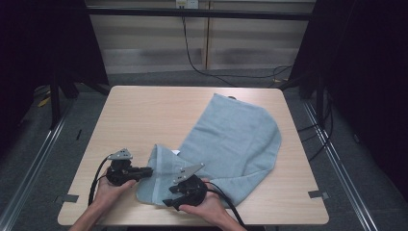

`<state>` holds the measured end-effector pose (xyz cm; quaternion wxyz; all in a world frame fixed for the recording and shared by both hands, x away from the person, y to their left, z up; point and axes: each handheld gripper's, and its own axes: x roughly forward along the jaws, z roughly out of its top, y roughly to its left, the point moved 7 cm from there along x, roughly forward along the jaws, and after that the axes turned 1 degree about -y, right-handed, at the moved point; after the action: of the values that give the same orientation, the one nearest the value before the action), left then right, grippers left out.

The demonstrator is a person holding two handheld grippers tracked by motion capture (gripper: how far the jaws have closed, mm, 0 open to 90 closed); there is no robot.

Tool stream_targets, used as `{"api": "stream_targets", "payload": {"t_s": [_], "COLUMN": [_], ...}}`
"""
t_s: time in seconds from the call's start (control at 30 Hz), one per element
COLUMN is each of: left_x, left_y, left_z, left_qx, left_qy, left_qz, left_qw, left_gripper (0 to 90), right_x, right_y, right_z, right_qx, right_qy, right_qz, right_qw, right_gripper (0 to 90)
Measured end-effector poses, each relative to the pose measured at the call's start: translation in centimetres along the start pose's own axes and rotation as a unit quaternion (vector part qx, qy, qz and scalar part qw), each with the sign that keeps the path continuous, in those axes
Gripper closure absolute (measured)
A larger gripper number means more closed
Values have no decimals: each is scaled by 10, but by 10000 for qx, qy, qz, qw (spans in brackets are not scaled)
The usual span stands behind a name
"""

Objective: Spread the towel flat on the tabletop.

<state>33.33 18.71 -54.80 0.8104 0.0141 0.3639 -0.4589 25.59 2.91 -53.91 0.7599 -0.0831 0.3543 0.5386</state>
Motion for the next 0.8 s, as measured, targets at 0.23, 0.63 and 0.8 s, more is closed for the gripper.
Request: {"api": "stream_targets", "payload": {"t_s": [0.23, 0.63, 0.8], "left_x": [7, 6, 7], "left_y": [-3, -5, -10], "left_z": [1, -1, 0], "left_qx": [113, -58, 287], "left_qy": [-5, -46, 55], "left_qz": [109, -69, 191], "left_qw": [9999, 9999, 9994], "left_gripper": [809, 810, 809], "right_x": [7, -28, -69], "right_y": [5, -5, -20], "right_z": [-5, 8, 6], "right_qx": [-468, -125, 138], "right_qy": [23, -512, -850], "right_qz": [-229, -338, -544], "right_qw": [9986, 9980, 9948], "right_gripper": [478, 806, 837]}}
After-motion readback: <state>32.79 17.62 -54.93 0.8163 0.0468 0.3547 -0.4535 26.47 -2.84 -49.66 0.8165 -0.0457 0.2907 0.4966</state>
